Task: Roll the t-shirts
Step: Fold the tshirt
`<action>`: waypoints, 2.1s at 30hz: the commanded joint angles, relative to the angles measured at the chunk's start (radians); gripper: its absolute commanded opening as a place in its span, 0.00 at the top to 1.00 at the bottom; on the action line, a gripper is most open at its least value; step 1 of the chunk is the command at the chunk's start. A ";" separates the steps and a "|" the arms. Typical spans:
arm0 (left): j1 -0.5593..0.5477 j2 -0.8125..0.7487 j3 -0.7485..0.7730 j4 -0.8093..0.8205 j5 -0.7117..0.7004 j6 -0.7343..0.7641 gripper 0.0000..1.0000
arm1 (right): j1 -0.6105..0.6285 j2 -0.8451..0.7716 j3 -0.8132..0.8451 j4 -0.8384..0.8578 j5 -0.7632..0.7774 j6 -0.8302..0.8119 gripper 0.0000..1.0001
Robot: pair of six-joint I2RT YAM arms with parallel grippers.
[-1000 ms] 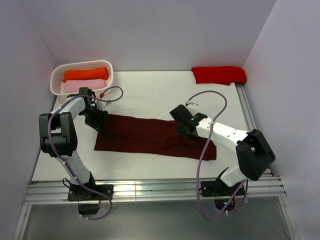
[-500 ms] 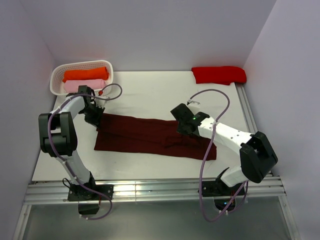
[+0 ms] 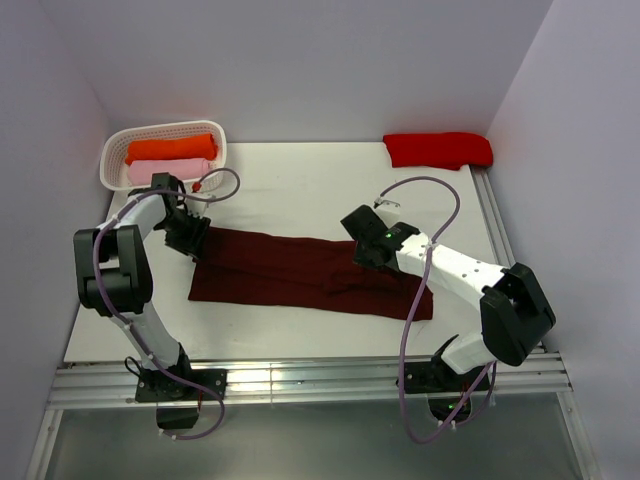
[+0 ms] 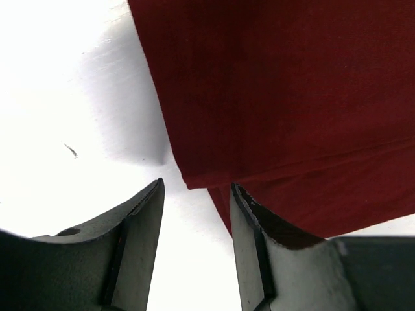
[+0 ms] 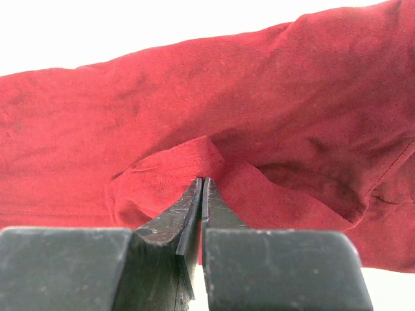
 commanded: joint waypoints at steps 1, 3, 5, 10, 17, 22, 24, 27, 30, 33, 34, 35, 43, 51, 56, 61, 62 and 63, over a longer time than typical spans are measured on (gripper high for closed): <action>0.011 -0.029 0.003 0.007 0.033 -0.002 0.50 | 0.003 -0.036 0.025 -0.003 0.028 -0.003 0.96; 0.009 -0.019 0.006 -0.005 0.055 -0.001 0.51 | 0.003 -0.040 0.022 -0.003 0.028 -0.003 0.96; 0.011 -0.003 0.008 -0.010 0.071 -0.002 0.53 | 0.003 -0.042 0.020 0.000 0.026 -0.003 0.96; 0.016 0.027 0.011 -0.030 0.101 -0.010 0.57 | 0.003 -0.042 0.020 -0.003 0.028 -0.003 0.96; 0.025 0.032 0.006 -0.030 0.108 -0.013 0.65 | 0.003 -0.044 0.023 -0.003 0.029 -0.009 0.96; 0.026 0.026 0.014 -0.032 0.108 -0.019 0.89 | 0.001 -0.042 0.028 -0.004 0.029 -0.008 0.96; 0.026 0.026 0.023 -0.032 0.107 -0.021 0.94 | 0.001 -0.040 0.030 -0.006 0.031 -0.008 0.96; 0.028 0.017 0.037 -0.035 0.095 -0.022 1.00 | 0.001 -0.042 0.031 -0.006 0.031 -0.009 0.96; 0.026 -0.003 0.029 -0.029 0.070 -0.019 0.88 | 0.003 -0.039 0.037 -0.007 0.029 -0.009 0.96; 0.032 -0.031 -0.003 0.002 0.039 -0.021 0.69 | 0.001 -0.034 0.039 -0.004 0.029 -0.009 0.96; 0.035 -0.031 -0.006 0.002 0.036 -0.022 0.62 | 0.001 -0.033 0.039 -0.004 0.028 -0.009 0.96; 0.039 -0.026 -0.003 0.002 0.042 -0.019 0.61 | 0.001 -0.028 0.040 -0.003 0.025 -0.011 0.96; 0.057 0.024 0.011 -0.042 0.121 -0.001 0.53 | 0.001 -0.037 0.031 -0.004 0.026 -0.009 0.96; 0.062 0.072 0.012 -0.064 0.159 0.013 0.54 | 0.003 -0.039 0.031 -0.003 0.023 -0.008 0.96; 0.065 0.081 0.019 -0.067 0.167 0.010 0.61 | 0.003 -0.042 0.026 0.002 0.023 -0.009 0.97; 0.066 0.066 0.037 -0.067 0.165 -0.002 0.74 | 0.001 -0.045 0.030 0.002 0.026 -0.011 0.97; 0.066 0.063 0.046 -0.068 0.160 -0.005 0.75 | 0.000 -0.045 0.031 -0.001 0.028 -0.011 0.96; 0.068 0.061 0.049 -0.070 0.157 -0.008 0.75 | 0.001 -0.044 0.031 -0.004 0.026 -0.012 0.96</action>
